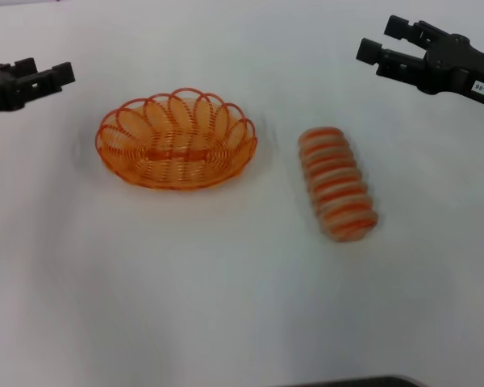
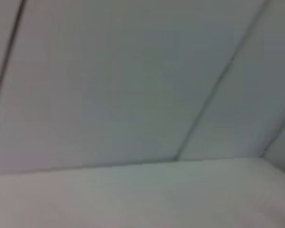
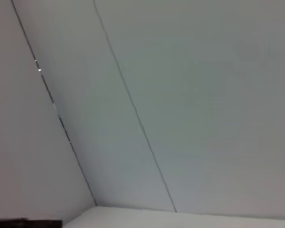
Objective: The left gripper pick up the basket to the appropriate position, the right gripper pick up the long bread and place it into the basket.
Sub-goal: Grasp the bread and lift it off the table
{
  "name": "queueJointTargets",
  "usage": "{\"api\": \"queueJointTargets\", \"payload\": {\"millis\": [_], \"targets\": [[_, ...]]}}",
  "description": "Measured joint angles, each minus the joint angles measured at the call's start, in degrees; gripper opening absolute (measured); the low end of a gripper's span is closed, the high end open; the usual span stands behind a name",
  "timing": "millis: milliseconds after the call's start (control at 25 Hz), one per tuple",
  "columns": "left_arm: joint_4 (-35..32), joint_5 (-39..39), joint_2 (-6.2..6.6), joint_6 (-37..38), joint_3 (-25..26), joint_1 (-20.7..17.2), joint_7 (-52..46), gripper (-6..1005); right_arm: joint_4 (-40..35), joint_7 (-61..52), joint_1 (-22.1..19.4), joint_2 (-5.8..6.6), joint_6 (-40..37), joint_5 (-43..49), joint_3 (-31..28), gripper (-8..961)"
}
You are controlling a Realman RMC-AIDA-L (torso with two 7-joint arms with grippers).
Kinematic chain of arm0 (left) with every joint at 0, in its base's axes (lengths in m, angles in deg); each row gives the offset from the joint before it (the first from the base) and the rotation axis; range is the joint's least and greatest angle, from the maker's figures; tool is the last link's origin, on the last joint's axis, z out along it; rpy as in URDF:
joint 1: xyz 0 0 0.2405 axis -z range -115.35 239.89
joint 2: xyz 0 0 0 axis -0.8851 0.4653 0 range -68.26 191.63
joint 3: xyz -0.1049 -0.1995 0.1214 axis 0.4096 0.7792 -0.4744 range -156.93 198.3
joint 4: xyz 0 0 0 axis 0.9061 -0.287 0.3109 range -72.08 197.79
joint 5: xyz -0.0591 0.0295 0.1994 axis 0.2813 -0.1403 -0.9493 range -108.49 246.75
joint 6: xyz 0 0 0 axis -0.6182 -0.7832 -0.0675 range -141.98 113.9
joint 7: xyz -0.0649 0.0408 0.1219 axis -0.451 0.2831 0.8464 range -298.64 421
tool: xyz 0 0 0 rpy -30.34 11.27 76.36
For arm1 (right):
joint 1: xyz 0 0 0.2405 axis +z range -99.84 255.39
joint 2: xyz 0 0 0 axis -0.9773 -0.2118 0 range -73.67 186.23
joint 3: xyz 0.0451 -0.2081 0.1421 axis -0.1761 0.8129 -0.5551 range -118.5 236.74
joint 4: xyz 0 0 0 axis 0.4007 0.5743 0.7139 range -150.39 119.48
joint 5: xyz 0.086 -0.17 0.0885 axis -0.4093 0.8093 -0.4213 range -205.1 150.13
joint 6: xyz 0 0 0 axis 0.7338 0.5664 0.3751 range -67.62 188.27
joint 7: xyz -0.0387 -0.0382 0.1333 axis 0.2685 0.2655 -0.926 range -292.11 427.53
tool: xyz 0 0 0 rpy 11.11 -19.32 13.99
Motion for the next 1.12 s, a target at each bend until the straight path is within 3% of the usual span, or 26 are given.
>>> {"api": "queueJointTargets", "payload": {"millis": [200, 440, 520, 840, 1000, 1120], "targets": [[6.55, 2.01, 1.28, 12.43, 7.67, -0.31, 17.47, 791, -0.93, -9.77, 0.40, 1.67, -0.41, 0.58, 1.95, 946], [8.05, -2.04, 1.81, 20.87, 10.61, -2.49, 25.99, 792, -2.61, -26.05, 1.66, 5.45, 0.17, 2.91, 10.29, 946], [8.02, -2.84, 1.80, 21.70, 10.86, -2.74, 26.77, 792, -4.29, -31.54, 2.81, 6.15, -0.16, 5.87, 11.73, 946], [8.11, -7.60, 1.01, 25.77, 12.22, -5.22, 33.87, 793, -17.26, -54.37, 8.36, 6.29, -3.17, 19.59, 16.00, 945], [8.13, -8.55, 0.69, 25.80, 12.18, -5.38, 35.30, 794, -18.40, -63.39, 13.80, 6.53, -5.13, 29.61, 16.18, 945], [8.15, -8.71, 0.57, 25.76, 11.91, -5.43, 36.03, 794, -18.48, -67.28, 18.24, 5.85, -7.15, 36.70, 16.22, 945]]}}
